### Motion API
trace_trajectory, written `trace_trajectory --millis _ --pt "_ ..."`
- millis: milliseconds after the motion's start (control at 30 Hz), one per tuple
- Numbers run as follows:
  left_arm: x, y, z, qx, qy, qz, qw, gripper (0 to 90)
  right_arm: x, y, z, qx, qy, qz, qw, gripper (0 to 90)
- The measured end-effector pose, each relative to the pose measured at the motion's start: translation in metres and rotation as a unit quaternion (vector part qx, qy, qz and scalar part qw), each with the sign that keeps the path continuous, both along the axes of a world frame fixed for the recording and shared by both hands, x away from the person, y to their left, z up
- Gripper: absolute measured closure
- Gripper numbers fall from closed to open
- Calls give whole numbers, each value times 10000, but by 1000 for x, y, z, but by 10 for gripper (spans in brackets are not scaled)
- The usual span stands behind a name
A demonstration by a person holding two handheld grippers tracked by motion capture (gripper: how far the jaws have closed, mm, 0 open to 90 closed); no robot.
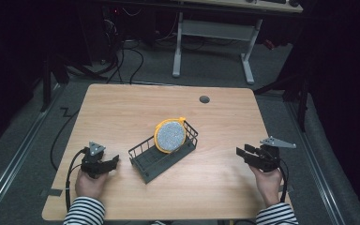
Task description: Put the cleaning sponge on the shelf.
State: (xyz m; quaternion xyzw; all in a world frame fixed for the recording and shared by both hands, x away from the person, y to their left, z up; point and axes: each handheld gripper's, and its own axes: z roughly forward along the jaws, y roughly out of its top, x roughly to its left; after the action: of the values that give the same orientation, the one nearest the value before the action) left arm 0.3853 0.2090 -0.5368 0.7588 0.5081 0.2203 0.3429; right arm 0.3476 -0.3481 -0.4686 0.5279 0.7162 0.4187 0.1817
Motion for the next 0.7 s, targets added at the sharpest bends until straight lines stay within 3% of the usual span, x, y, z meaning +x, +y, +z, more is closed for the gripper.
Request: trace_trajectory --millis 433,700 --pt "0 0 0 -1 -1 2 10000 310 -2 12 -18 -25 117 22 9999 524" --pt "0 0 0 2 0 -1 10000 310 -2 20 -29 -163 139 63 9998 510"
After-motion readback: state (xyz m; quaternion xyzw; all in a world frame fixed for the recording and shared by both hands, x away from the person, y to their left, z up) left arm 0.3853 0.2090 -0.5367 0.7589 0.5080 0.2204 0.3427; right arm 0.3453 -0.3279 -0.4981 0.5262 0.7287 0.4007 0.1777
